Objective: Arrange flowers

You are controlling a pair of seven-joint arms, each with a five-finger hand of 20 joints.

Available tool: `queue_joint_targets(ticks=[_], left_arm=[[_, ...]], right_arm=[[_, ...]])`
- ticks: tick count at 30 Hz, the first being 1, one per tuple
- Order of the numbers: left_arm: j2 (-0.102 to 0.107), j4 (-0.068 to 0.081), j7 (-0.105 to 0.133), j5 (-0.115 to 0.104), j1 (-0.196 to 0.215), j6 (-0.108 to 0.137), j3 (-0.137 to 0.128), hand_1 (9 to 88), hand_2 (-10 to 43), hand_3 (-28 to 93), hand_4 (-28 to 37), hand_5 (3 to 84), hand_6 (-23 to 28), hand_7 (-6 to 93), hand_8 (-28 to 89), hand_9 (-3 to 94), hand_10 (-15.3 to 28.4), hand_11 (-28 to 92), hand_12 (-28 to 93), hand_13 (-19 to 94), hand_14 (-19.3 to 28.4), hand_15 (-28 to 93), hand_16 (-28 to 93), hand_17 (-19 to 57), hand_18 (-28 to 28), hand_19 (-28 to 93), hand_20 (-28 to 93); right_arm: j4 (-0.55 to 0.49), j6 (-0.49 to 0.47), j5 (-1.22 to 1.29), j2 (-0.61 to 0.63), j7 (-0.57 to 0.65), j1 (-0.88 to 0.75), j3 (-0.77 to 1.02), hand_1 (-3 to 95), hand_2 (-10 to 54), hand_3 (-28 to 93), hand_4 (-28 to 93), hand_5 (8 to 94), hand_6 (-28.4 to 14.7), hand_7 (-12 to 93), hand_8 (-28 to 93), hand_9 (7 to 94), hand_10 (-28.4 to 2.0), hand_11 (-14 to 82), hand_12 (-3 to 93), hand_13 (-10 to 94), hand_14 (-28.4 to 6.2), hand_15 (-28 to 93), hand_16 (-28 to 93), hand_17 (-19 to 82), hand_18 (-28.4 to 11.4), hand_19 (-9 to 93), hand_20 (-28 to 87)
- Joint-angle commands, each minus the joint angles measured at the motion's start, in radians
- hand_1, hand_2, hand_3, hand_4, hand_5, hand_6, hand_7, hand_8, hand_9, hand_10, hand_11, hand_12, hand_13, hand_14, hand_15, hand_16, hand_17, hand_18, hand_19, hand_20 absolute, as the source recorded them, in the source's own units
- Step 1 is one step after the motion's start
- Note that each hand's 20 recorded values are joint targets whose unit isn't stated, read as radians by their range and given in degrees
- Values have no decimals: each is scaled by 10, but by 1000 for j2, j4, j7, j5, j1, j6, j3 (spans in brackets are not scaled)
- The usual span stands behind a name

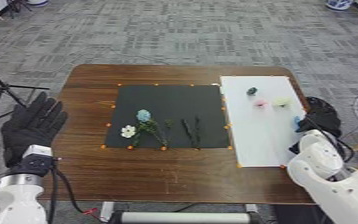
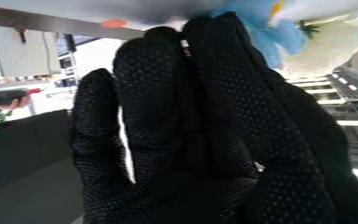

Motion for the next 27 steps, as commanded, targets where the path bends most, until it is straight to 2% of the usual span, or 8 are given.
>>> queue_joint_targets(ticks=[1, 8, 18, 21, 27], left_arm=[[-13, -3, 0, -1, 14, -1, 4, 261, 192, 698, -283, 406, 95, 80, -75, 306, 156, 190, 93, 231, 143, 211, -29, -78, 133, 319, 98], [-14, -2, 0, -1, 16, -1, 0, 260, 192, 699, -283, 406, 95, 80, -75, 305, 157, 192, 93, 230, 144, 213, -31, -78, 133, 320, 98], [-19, -7, -8, 2, 25, -9, -8, 260, 193, 699, -283, 406, 95, 80, -76, 305, 157, 193, 92, 230, 143, 214, -32, -79, 133, 321, 98], [-19, -8, -9, 3, 28, -7, -11, 260, 193, 700, -283, 406, 95, 80, -75, 305, 157, 193, 91, 230, 143, 214, -32, -79, 133, 322, 98], [-17, -8, -10, 0, 31, -4, -10, 260, 193, 700, -283, 406, 95, 81, -75, 306, 157, 195, 91, 231, 143, 218, -32, -80, 133, 322, 98]], right_arm=[[-3, 61, -52, 4, -17, -1, -18, 605, -95, 663, -281, 751, -4, 305, 28, 755, -86, 77, 255, 728, -55, 559, 373, 377, -213, 802, 335], [-61, 104, -76, 9, -38, -2, -5, 605, -95, 677, -282, 757, -7, 318, 33, 764, -87, 69, 266, 729, -50, 554, 381, 378, -212, 800, 336], [-210, 145, -101, 33, -122, 24, -21, 604, -95, 690, -282, 758, -14, 322, 53, 769, -87, 63, 276, 727, -44, 538, 393, 374, -209, 797, 337], [-236, 144, -78, 33, -179, 75, -69, 602, -95, 692, -282, 757, -16, 320, 58, 767, -87, 63, 275, 725, -41, 534, 397, 373, -208, 796, 338], [-193, 148, -50, -35, -263, 302, -307, 600, -95, 694, -281, 755, -15, 320, 61, 763, -87, 66, 270, 720, -41, 530, 405, 368, -206, 792, 340]])
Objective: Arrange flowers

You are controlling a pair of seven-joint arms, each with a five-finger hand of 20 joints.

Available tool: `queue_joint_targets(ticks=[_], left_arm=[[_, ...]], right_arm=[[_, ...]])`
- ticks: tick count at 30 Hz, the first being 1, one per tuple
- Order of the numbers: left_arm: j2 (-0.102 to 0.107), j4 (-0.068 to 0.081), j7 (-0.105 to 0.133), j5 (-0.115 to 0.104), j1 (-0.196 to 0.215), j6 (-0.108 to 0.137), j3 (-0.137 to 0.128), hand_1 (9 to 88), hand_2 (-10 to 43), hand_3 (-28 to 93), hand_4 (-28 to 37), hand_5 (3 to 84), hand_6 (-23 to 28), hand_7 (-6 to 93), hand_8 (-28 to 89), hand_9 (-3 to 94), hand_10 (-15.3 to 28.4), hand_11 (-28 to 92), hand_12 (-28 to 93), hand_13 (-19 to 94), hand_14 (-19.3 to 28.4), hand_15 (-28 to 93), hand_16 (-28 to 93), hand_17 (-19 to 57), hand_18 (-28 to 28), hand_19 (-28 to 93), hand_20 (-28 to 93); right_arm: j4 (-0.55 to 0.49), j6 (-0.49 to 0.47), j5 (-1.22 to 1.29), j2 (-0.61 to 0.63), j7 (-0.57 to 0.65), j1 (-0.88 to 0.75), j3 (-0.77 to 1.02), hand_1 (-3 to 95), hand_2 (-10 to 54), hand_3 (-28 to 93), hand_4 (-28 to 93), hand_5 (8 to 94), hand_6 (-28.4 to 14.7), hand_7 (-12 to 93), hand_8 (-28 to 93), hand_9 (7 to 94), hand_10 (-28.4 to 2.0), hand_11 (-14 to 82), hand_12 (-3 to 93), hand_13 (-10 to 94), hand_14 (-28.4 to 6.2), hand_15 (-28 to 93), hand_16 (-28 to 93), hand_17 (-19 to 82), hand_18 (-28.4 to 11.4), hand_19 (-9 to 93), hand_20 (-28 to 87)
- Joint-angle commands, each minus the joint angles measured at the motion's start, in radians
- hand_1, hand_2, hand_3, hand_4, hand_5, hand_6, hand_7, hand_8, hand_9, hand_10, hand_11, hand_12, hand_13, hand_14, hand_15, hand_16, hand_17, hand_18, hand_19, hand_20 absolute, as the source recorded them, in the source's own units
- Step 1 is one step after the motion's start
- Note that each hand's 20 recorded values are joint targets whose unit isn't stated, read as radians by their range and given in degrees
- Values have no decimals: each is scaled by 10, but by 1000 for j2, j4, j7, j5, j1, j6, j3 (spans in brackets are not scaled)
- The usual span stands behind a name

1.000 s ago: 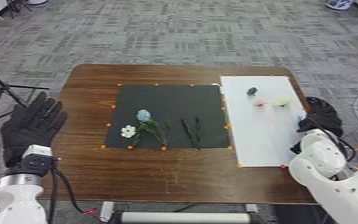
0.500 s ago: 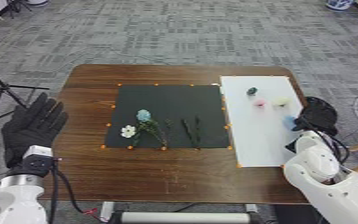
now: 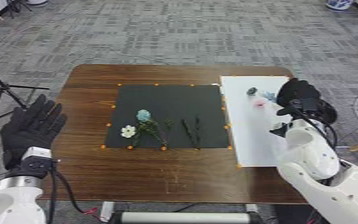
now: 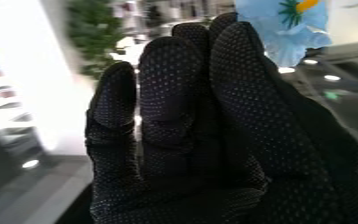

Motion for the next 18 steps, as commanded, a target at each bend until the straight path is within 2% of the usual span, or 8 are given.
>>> queue_joint_targets(ticks=[1, 8, 18], left_arm=[[-8, -6, -9, 0, 17, -4, -1, 260, 193, 700, -283, 406, 95, 81, -75, 306, 157, 195, 91, 231, 143, 218, -32, -80, 134, 322, 98], [-1, -4, -13, 0, 9, -6, 2, 260, 193, 700, -283, 407, 96, 84, -76, 306, 158, 198, 90, 231, 145, 223, -34, -81, 134, 325, 98], [16, 4, -19, 0, -12, -10, 16, 259, 192, 703, -283, 409, 95, 89, -79, 309, 160, 207, 87, 235, 144, 235, -40, -81, 134, 328, 96]], right_arm=[[31, 15, 31, -91, -111, 294, -269, 599, -95, 694, -281, 755, -15, 320, 61, 763, -88, 66, 270, 720, -41, 530, 405, 368, -206, 792, 340], [127, 11, 64, -232, -204, 482, -496, 598, -95, 694, -279, 747, -17, 326, 67, 759, -89, 69, 267, 718, -40, 530, 403, 367, -205, 790, 342], [212, -11, 80, -353, -220, 596, -675, 599, -95, 690, -277, 741, -17, 335, 62, 752, -89, 73, 260, 717, -44, 536, 397, 367, -205, 789, 345]])
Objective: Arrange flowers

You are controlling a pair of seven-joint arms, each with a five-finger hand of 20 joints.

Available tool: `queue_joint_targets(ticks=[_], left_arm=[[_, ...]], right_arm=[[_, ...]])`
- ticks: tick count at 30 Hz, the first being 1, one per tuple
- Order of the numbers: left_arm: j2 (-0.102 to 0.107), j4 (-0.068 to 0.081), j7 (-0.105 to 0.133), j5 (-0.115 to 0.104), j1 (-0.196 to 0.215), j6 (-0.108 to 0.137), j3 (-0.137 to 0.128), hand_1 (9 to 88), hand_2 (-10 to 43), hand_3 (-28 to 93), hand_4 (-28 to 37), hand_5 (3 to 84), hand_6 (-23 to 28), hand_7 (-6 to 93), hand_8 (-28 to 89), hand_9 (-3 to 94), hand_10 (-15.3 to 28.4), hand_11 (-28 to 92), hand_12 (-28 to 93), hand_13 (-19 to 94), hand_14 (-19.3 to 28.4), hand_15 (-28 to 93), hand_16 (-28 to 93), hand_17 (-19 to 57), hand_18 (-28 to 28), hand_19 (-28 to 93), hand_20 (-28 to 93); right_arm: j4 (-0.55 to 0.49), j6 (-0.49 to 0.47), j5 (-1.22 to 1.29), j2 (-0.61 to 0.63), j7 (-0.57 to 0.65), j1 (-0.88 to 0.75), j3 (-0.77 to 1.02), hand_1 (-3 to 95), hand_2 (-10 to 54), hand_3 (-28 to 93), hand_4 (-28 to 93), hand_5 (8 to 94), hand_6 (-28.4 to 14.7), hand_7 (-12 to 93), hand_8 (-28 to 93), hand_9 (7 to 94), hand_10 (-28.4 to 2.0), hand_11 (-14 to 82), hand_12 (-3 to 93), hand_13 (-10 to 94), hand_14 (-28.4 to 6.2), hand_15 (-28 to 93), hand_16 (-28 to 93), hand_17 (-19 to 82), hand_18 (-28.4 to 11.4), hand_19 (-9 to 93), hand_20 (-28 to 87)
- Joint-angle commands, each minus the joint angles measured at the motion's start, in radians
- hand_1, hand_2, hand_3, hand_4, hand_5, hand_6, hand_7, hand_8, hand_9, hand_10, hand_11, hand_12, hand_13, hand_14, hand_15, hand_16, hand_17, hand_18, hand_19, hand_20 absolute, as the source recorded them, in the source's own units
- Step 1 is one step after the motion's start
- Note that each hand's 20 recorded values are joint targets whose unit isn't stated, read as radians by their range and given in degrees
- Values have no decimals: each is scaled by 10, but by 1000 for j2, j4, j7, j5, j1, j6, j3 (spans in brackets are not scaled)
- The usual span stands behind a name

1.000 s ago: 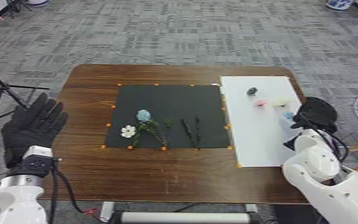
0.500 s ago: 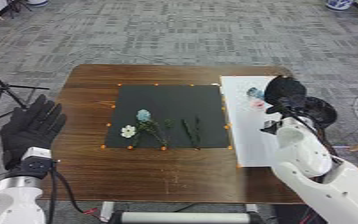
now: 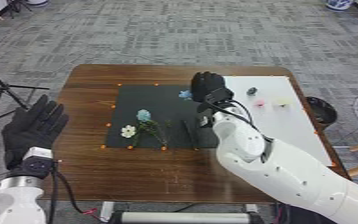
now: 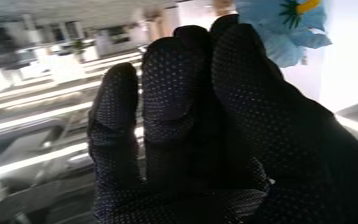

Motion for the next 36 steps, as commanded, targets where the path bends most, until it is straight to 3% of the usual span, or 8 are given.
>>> queue_joint_targets(ticks=[1, 7, 11, 16, 18, 19, 21, 36], left_arm=[[16, 3, -11, 1, -10, -9, 14, 259, 192, 704, -283, 410, 96, 90, -80, 309, 160, 209, 87, 235, 143, 237, -41, -81, 134, 329, 96], [23, 19, -15, 1, -43, -2, 32, 259, 191, 704, -283, 412, 97, 93, -82, 311, 161, 220, 82, 237, 143, 249, -49, -82, 135, 334, 95], [24, 18, -15, 1, -44, -4, 34, 259, 191, 706, -283, 414, 96, 99, -84, 313, 161, 225, 80, 238, 144, 258, -52, -83, 136, 339, 94], [28, 30, -22, 4, -69, 1, 45, 258, 191, 707, -283, 414, 96, 101, -86, 314, 161, 232, 75, 238, 144, 267, -60, -84, 136, 343, 92], [26, 21, -20, 2, -56, -4, 41, 258, 191, 707, -283, 414, 95, 102, -86, 314, 161, 234, 74, 237, 145, 270, -62, -84, 136, 345, 92], [24, 7, -15, 2, -32, -9, 32, 258, 191, 707, -283, 414, 95, 102, -86, 314, 161, 236, 74, 238, 145, 272, -62, -84, 136, 346, 91], [25, 14, -14, 2, -43, -7, 39, 258, 191, 707, -283, 414, 95, 103, -87, 314, 162, 238, 73, 237, 146, 275, -64, -85, 136, 348, 91], [27, 13, -23, 5, -47, -2, 35, 260, 196, 701, -283, 408, 94, 92, -82, 309, 159, 216, 74, 234, 142, 250, -61, -82, 134, 339, 87]], right_arm=[[23, -17, 10, -113, -19, 89, -96, 599, -95, 689, -277, 741, -17, 335, 60, 752, -89, 73, 259, 717, -44, 536, 396, 367, -205, 789, 345], [69, -39, -5, -162, -42, 109, -151, 600, -95, 686, -275, 739, -16, 345, 52, 751, -88, 73, 256, 717, -44, 540, 393, 368, -205, 789, 346], [89, -44, -10, -183, -29, 113, -183, 600, -95, 686, -276, 739, -15, 348, 45, 750, -88, 74, 257, 718, -43, 542, 392, 368, -205, 789, 346], [139, -59, -26, -213, -34, 110, -193, 598, -95, 688, -279, 745, -12, 349, 33, 750, -88, 75, 255, 722, -42, 542, 391, 370, -207, 790, 347], [138, -65, -27, -212, -17, 109, -206, 597, -95, 688, -280, 745, -11, 351, 33, 750, -88, 76, 253, 723, -42, 541, 392, 370, -207, 790, 347], [126, -61, -27, -207, 2, 111, -224, 597, -95, 688, -280, 745, -11, 351, 32, 749, -88, 77, 253, 724, -41, 541, 391, 370, -207, 790, 347], [141, -66, -30, -210, 0, 108, -222, 596, -95, 690, -281, 746, -11, 350, 31, 749, -88, 78, 253, 724, -42, 541, 392, 371, -207, 790, 347], [149, -98, -35, -210, 4, 75, -206, 588, -95, 713, -280, 737, -12, 305, 23, 717, -101, 110, 229, 719, -32, 526, 411, 368, -211, 789, 349]])
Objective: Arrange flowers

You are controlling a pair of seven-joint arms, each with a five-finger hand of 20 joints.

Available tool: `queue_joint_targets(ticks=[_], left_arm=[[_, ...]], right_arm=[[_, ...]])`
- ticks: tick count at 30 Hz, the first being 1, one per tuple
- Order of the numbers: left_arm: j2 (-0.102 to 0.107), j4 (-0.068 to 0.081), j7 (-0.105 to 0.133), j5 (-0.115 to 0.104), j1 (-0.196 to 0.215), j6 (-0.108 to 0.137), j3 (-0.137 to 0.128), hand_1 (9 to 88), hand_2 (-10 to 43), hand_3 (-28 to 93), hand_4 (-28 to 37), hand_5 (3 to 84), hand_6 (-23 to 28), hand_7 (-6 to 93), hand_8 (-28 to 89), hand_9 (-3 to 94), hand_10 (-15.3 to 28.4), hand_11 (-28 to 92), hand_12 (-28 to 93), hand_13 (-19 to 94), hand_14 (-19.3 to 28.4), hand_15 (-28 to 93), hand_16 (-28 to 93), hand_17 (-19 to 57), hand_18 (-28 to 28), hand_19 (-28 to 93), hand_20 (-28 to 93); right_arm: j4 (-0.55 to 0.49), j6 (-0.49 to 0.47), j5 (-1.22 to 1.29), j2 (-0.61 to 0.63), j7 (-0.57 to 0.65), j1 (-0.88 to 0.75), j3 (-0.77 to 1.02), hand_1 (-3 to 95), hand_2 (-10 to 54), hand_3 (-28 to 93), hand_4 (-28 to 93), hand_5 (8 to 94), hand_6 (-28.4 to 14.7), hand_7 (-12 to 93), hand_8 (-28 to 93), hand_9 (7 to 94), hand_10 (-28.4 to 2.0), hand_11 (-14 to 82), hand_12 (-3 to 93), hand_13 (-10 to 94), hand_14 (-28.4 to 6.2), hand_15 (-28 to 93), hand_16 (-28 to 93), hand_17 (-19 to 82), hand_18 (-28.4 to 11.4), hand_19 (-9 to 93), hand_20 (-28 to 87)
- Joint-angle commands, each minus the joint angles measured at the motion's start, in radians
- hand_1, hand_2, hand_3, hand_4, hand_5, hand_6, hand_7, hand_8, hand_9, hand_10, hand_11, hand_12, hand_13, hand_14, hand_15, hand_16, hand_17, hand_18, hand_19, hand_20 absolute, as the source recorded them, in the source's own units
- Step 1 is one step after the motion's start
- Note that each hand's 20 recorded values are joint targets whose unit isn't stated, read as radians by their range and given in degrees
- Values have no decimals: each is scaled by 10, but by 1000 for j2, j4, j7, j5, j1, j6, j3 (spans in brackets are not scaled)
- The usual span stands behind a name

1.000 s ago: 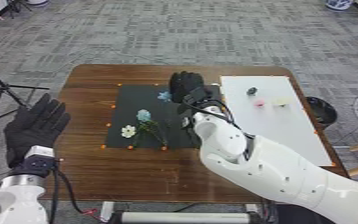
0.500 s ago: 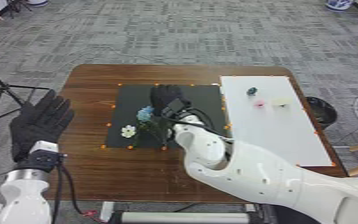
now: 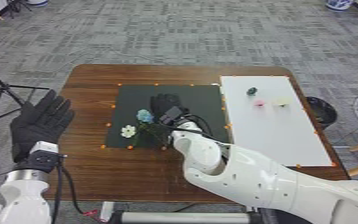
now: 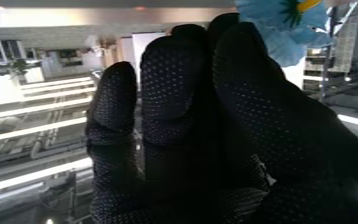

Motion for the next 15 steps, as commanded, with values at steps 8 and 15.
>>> queue_joint_targets(ticks=[8, 15], left_arm=[[3, -3, -7, 3, 2, -5, 0, 267, 195, 700, -283, 409, 94, 91, -81, 308, 157, 212, 79, 233, 143, 244, -54, -80, 133, 336, 88], [-2, -3, -6, 1, 7, -11, -3, 267, 186, 702, -283, 405, 94, 82, -78, 305, 155, 199, 82, 229, 144, 229, -47, -79, 133, 325, 89]], right_arm=[[-10, -22, -7, 3, 14, -14, 16, 575, -95, 719, -281, 723, -14, 275, 14, 696, -113, 143, 191, 713, -31, 520, 419, 366, -211, 788, 347], [-52, -20, 6, 15, 25, -27, 20, 551, -95, 733, -278, 704, -19, 231, 8, 674, -120, 151, 167, 704, -32, 519, 420, 360, -211, 785, 346]])
